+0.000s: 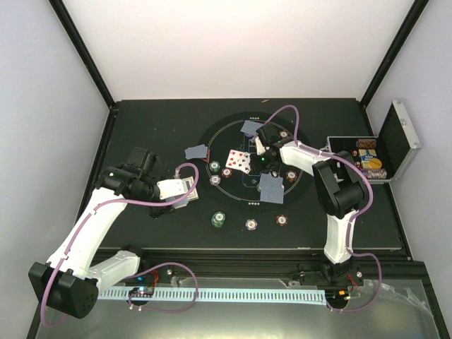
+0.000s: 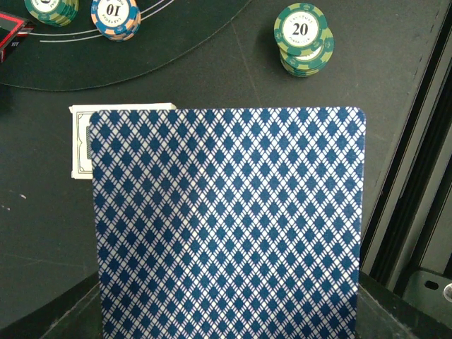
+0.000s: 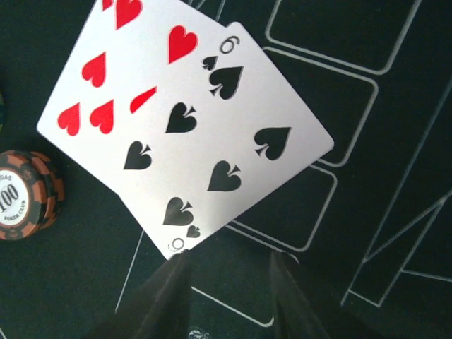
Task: Distribute texas hold em gaming equipment
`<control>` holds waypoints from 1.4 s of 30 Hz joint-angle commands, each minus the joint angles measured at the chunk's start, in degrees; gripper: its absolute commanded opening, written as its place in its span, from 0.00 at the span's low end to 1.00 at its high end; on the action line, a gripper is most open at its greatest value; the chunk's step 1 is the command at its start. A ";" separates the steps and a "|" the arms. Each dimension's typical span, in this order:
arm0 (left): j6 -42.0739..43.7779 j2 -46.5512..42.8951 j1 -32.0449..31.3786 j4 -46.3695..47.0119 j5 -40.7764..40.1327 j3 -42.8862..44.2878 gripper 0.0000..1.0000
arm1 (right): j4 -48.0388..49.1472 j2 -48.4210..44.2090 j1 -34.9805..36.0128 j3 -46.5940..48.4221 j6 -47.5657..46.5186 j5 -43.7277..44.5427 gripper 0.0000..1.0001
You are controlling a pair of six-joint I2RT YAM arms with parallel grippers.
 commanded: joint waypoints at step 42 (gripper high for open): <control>0.77 0.45 0.11 1.01 -1.03 0.91 0.02 | -3.02 7.18 -4.11 9.17 6.72 0.30 0.07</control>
